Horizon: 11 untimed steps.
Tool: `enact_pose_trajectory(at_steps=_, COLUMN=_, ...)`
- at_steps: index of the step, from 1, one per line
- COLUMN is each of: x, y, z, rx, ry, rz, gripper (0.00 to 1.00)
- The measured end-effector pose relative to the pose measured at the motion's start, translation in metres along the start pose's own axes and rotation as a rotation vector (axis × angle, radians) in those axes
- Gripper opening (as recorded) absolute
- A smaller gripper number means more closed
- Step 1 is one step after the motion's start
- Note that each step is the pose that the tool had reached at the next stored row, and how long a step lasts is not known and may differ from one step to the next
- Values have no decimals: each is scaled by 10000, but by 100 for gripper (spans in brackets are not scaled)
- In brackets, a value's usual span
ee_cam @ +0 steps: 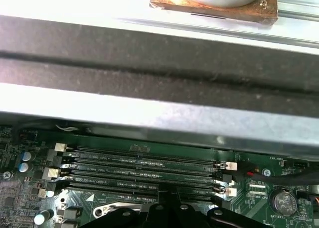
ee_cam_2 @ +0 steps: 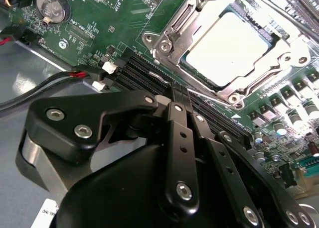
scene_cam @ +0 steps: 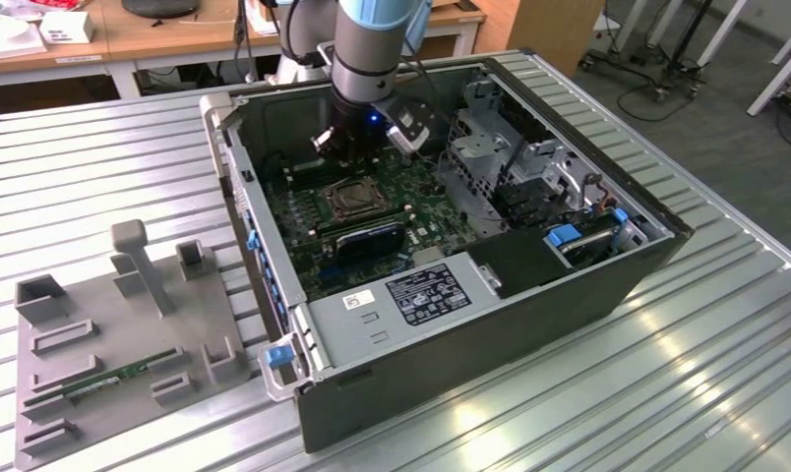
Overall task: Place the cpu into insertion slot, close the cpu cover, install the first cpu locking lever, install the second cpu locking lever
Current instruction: 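Install the first cpu locking lever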
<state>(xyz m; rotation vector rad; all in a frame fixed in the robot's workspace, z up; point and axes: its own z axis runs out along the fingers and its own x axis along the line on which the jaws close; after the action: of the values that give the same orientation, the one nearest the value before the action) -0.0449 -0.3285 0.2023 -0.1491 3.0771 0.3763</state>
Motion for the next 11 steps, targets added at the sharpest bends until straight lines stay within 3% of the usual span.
enact_pose_trajectory(at_steps=9, x=-1, y=11, z=-15, rx=-6, ry=-2, rz=0, gripper=11)
enact_pose_trajectory(at_steps=11, x=0, y=11, z=-16, rx=-68, ry=-5, rz=-1, gripper=11)
